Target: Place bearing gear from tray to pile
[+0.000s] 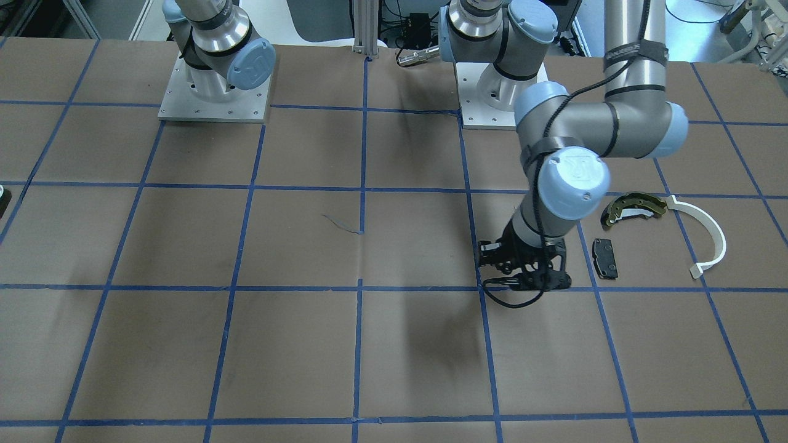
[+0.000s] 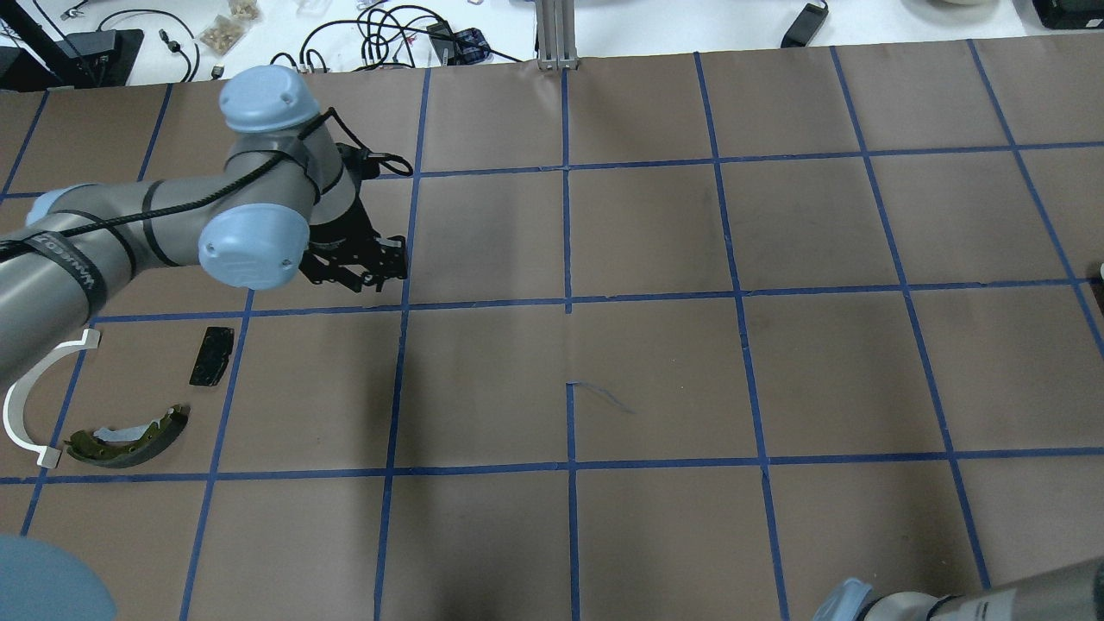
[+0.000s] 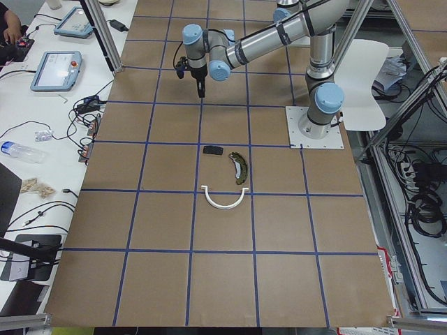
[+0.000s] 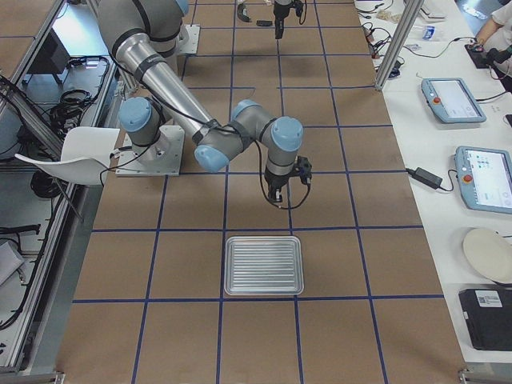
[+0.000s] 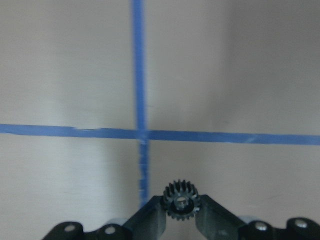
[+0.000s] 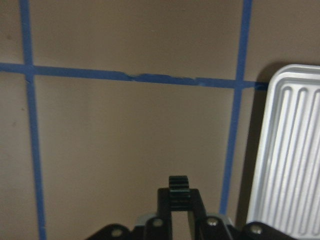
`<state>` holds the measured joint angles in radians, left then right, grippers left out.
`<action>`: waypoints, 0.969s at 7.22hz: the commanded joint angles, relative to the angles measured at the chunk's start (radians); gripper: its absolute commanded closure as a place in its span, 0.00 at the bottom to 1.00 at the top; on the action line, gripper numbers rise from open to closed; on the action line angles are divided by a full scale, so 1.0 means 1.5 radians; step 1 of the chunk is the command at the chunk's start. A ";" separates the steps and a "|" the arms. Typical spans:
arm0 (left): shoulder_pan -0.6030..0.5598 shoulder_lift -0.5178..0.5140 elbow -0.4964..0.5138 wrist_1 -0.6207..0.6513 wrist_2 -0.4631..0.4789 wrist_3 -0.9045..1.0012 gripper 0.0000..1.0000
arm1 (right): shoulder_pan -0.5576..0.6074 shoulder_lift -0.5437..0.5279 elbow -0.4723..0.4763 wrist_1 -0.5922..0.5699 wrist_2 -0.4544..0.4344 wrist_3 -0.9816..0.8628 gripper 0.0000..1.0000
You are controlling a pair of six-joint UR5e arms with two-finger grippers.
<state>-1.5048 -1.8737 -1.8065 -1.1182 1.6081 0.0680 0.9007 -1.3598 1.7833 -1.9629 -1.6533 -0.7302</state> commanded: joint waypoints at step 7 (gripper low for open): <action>0.338 0.003 -0.095 0.080 0.061 0.470 1.00 | 0.717 0.079 0.024 -0.153 0.097 0.969 1.00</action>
<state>-1.0464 -1.8540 -1.9315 -1.0507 1.7016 0.6912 1.8652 -1.3483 1.8346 -2.0714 -1.5484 0.5454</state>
